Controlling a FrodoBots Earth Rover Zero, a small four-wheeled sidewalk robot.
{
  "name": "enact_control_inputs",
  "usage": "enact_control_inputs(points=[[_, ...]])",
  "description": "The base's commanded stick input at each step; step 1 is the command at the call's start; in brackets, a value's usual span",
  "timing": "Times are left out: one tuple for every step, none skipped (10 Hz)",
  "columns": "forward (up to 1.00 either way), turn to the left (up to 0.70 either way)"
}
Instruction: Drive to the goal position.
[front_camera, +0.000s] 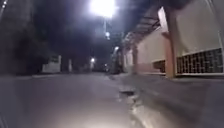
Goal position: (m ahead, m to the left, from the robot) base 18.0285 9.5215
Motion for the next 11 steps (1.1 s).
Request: enact_control_inputs(points=[[0.7,0.0],[0.7,0.0],[0.7,-0.03],[0.7,-0.14],[0.7,-0.35],[0.7,-0.11],[0.7,-0.04],[0.7,0.0],[0.7,0.0],[0.7,0.0],[0.7,0.0]])
